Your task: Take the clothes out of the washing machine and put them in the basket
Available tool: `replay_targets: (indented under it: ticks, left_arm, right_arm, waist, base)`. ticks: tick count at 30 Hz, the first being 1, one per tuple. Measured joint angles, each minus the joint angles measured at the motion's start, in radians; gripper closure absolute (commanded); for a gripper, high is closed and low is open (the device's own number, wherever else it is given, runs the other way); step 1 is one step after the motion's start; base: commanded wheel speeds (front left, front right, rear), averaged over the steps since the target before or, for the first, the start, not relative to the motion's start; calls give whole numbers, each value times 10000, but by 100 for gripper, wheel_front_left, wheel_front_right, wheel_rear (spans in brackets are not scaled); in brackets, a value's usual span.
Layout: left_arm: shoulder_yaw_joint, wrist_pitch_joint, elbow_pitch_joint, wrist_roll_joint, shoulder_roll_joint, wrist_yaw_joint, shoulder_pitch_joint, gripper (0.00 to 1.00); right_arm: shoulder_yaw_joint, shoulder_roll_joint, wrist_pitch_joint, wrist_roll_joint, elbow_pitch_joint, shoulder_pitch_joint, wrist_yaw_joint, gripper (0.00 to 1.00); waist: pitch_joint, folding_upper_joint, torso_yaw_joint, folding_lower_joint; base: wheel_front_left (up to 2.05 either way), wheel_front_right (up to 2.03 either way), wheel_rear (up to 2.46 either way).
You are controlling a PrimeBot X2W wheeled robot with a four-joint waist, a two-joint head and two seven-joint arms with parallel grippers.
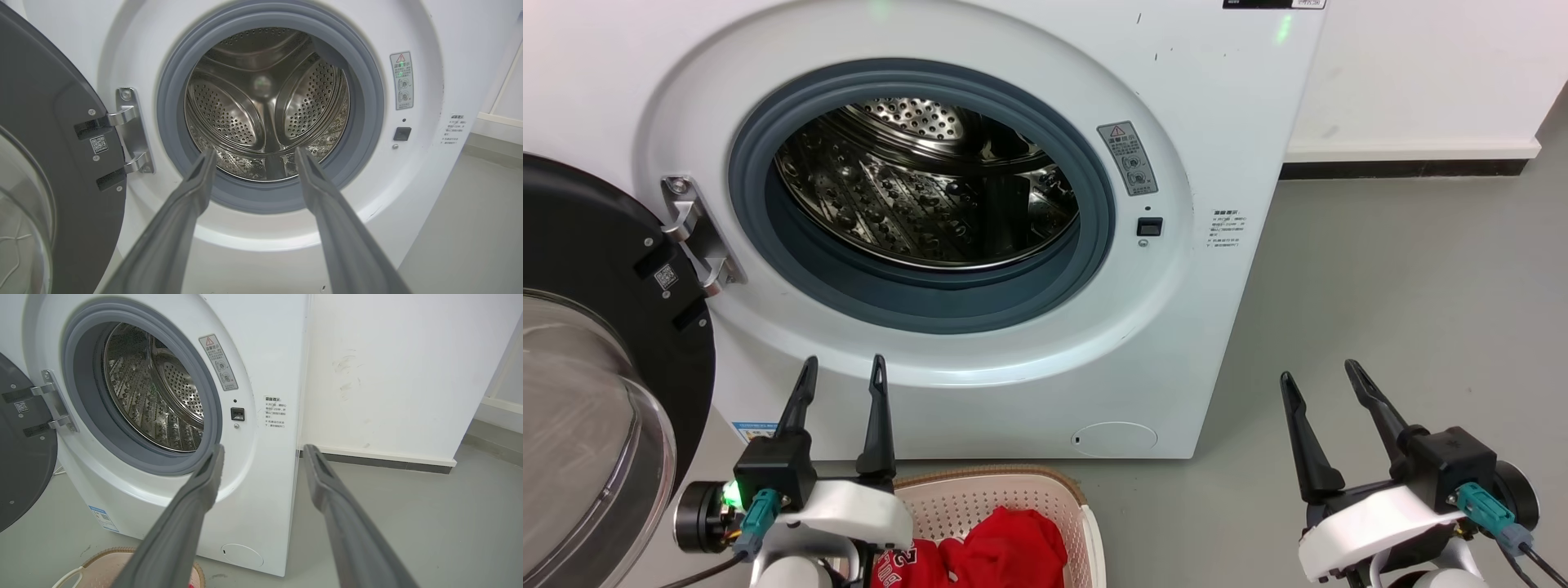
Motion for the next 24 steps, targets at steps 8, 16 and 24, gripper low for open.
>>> replay_targets:
  ticks: [8, 16, 24]
  left_arm:
    - [-19, 0, 234, -21, 56, 10, 155, 0]
    - [-94, 0, 318, -21, 92, 42, 151, 0]
    - [-138, 0, 387, -82, 146, 77, 135, 0]
  right_arm:
    - [15, 0, 42, 31, -61, 155, 0, 0]
    - [36, 0, 46, 52, -58, 159, 0, 0]
    - [58, 0, 44, 63, -21, 159, 0, 0]
  waist:
    - [-65, 0, 16, 0]
    - [-85, 0, -12, 1]
    - [-93, 0, -30, 2]
  base:
    - [0, 0, 0]
    - [0, 0, 0]
    - [0, 0, 0]
